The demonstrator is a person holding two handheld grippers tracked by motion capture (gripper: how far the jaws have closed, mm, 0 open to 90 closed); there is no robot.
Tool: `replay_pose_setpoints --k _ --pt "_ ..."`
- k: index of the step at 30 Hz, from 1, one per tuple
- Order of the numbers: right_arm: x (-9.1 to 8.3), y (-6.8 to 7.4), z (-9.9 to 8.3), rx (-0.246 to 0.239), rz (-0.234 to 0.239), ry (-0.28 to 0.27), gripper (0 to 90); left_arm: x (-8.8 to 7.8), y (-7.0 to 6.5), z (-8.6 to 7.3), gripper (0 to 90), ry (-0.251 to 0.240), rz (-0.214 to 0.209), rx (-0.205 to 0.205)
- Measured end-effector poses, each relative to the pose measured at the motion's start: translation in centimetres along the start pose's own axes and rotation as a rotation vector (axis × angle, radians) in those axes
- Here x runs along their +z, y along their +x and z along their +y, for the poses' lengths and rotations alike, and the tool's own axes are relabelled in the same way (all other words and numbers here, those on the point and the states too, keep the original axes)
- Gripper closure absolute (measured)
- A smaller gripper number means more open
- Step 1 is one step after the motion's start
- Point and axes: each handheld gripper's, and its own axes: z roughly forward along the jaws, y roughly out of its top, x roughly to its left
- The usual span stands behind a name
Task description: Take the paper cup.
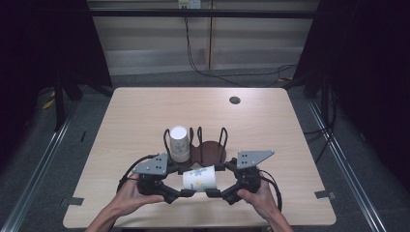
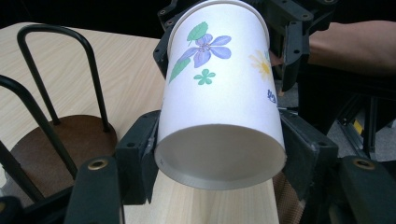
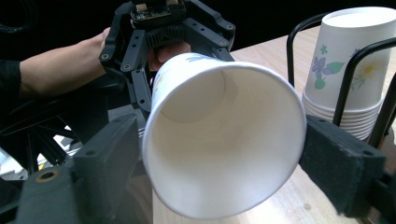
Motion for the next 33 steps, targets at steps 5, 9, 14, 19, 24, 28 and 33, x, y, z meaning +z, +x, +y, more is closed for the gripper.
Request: replay_pose_setpoints --k 5,9,14,19,24,28,33 --pt "-0.2 -0.2 0.0 0.009 0.02 -0.017 21.4 0.0 -0.1 0.1 36.1 -0.004 -0.018 0.0" --pt "-0.1 -0.2 -0.1 0.017 0.035 -0.018 21.9 0.1 -0.1 0.0 36.1 0.0 -0.029 0.001" --pt "-0.2 -0.2 0.0 0.014 0.03 -0.015 25.3 0.1 0.2 0.0 36.1 -0.005 -0.036 -0.012" --pt "-0.2 -0.2 0.1 -0.011 0.022 -0.001 28.0 0.2 0.3 -0.2 32.9 0.004 -0.018 -0.016" --pt "-0.2 -0.2 0.2 -0.014 0.014 -0.002 29.7 0.2 0.4 -0.3 24.6 0.017 0.012 -0.029" --pt "-0.6 -0.2 0.2 -0.01 -0.014 -0.003 29.8 -0.1 0.6 -0.6 16.1 0.026 0.047 -0.049" --pt "-1.6 -0.8 0.1 0.02 -0.071 -0.006 29.8 -0.8 0.8 -1.1 16.2 0.039 0.091 -0.07"
